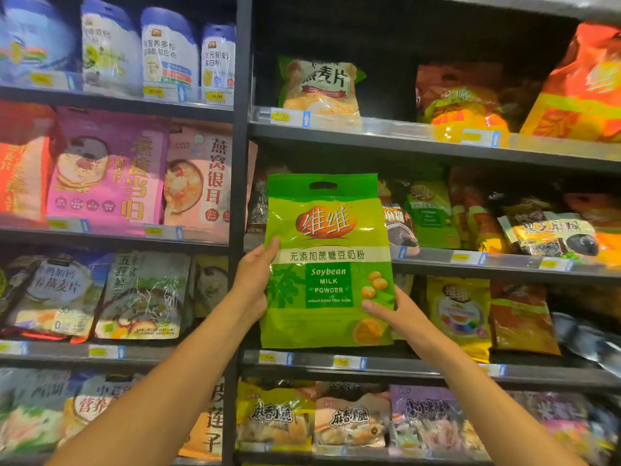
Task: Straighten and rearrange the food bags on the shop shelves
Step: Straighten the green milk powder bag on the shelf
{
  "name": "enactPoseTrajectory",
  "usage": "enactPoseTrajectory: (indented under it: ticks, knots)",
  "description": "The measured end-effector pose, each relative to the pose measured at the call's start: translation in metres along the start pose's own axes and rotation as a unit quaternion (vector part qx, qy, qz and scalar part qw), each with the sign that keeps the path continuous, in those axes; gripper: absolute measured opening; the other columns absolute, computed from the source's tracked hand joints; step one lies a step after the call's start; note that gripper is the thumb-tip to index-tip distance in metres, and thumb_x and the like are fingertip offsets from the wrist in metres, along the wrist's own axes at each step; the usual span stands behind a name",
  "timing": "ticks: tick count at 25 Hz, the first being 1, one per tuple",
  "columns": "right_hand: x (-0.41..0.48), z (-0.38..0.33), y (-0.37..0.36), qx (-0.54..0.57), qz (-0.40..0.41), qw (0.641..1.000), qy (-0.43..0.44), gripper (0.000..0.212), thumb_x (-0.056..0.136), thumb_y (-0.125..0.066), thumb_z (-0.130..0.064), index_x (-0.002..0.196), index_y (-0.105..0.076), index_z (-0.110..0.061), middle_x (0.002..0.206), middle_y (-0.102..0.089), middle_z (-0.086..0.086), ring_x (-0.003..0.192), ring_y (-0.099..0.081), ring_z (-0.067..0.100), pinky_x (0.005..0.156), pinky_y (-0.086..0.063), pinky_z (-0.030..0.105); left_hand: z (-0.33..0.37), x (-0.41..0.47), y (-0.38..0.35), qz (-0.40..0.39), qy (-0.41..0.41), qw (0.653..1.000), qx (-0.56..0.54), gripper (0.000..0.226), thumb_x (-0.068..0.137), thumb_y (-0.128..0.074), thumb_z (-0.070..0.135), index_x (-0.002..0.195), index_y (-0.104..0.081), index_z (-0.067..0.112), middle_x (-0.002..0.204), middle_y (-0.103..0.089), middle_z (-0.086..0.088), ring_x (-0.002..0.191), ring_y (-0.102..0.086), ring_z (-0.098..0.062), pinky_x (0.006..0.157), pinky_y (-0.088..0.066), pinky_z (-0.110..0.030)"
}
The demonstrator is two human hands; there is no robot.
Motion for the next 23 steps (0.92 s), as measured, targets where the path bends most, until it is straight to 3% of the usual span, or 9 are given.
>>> enactPoseTrajectory:
  ticks: [2,5,7,10,12,15,18,21,23]
  knots:
    - [-0.003,0.017,0.001,0.042,-0.003,0.999,-0.018,0.071,0.067,-0.094,-0.043,0.123,-0.057,-0.022,0.105,-0.072,-0.007,0.105,-0.068,0.015,0.107,-0.050,0.039,-0.013,-0.004,-0.001,-0.005,0.007,1.000,0.005,0.031,0.102,-0.064,0.034,0.124,-0.071,0.014,0.114,-0.079,-0.011,0.109,-0.075,-0.030,0.097,-0.058,-0.054]
    - [-0.017,0.039,0.016,0.056,0.047,0.996,-0.041,0.069,0.074,-0.090,-0.032,0.132,-0.058,-0.011,0.123,-0.074,0.010,0.110,-0.073,0.027,0.105,-0.054,0.050,-0.033,-0.006,-0.009,-0.022,0.008,0.999,0.023,0.032,0.102,-0.064,0.035,0.125,-0.071,0.014,0.116,-0.079,-0.010,0.114,-0.073,-0.031,0.104,-0.054,-0.056]
    - [-0.030,0.054,0.027,0.054,0.069,0.995,-0.053,0.065,0.077,-0.085,-0.029,0.134,-0.058,-0.011,0.121,-0.075,0.010,0.109,-0.074,0.025,0.102,-0.056,0.048,-0.043,-0.011,-0.024,-0.048,0.004,0.999,0.024,0.026,0.102,-0.063,0.028,0.122,-0.072,0.013,0.117,-0.078,-0.013,0.110,-0.074,-0.031,0.100,-0.057,-0.055]
    - [-0.050,0.068,0.058,0.047,0.108,0.991,-0.066,0.046,0.086,-0.081,-0.022,0.127,-0.062,-0.013,0.115,-0.076,0.009,0.100,-0.076,0.020,0.090,-0.060,0.037,-0.059,-0.018,-0.054,-0.081,-0.001,0.997,0.021,0.021,0.101,-0.064,0.018,0.119,-0.072,0.011,0.112,-0.079,-0.016,0.095,-0.078,-0.027,0.082,-0.065,-0.045]
    - [-0.065,0.073,0.082,0.046,0.124,0.988,-0.075,0.039,0.088,-0.080,-0.022,0.123,-0.064,-0.015,0.115,-0.076,0.010,0.098,-0.076,0.021,0.089,-0.062,0.039,-0.076,-0.021,-0.077,-0.095,0.007,0.995,0.019,0.021,0.101,-0.064,0.015,0.118,-0.073,0.010,0.109,-0.079,-0.015,0.090,-0.079,-0.025,0.077,-0.066,-0.042]
    - [-0.092,0.084,0.123,0.057,0.149,0.984,-0.083,0.042,0.087,-0.081,-0.024,0.125,-0.062,-0.020,0.116,-0.076,0.007,0.102,-0.076,0.024,0.093,-0.061,0.047,-0.104,-0.029,-0.118,-0.113,0.023,0.993,0.024,0.019,0.100,-0.064,0.014,0.117,-0.073,0.010,0.108,-0.080,-0.015,0.089,-0.078,-0.026,0.076,-0.066,-0.043]
    - [-0.120,0.093,0.167,0.057,0.176,0.979,-0.085,0.046,0.085,-0.082,-0.026,0.125,-0.061,-0.021,0.117,-0.075,0.007,0.098,-0.077,0.021,0.081,-0.064,0.037,-0.134,-0.036,-0.164,-0.128,0.038,0.991,0.031,0.019,0.100,-0.064,0.014,0.116,-0.073,0.010,0.110,-0.079,-0.017,0.094,-0.077,-0.030,0.083,-0.064,-0.048]
    - [-0.143,0.100,0.215,0.051,0.191,0.976,-0.091,0.054,0.080,-0.085,-0.033,0.127,-0.063,-0.022,0.119,-0.075,0.007,0.104,-0.076,0.023,0.091,-0.062,0.044,-0.162,-0.043,-0.211,-0.135,0.048,0.989,0.038,0.017,0.101,-0.063,0.013,0.113,-0.075,0.011,0.110,-0.079,-0.018,0.093,-0.076,-0.031,0.084,-0.064,-0.049]
    - [-0.156,0.099,0.250,0.042,0.198,0.976,-0.085,0.044,0.085,-0.082,-0.028,0.125,-0.063,-0.023,0.116,-0.076,0.005,0.103,-0.075,0.020,0.088,-0.062,0.038,-0.179,-0.049,-0.244,-0.138,0.046,0.989,0.037,0.016,0.102,-0.062,0.012,0.111,-0.075,0.011,0.108,-0.079,-0.018,0.087,-0.077,-0.028,0.076,-0.066,-0.045]
Point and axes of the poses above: each hand's wrist, its own x-axis towards the middle knuckle, its own y-axis out of the back of the hand, z = x × y, the point moved 9 cm from there along x, towards the middle knuckle
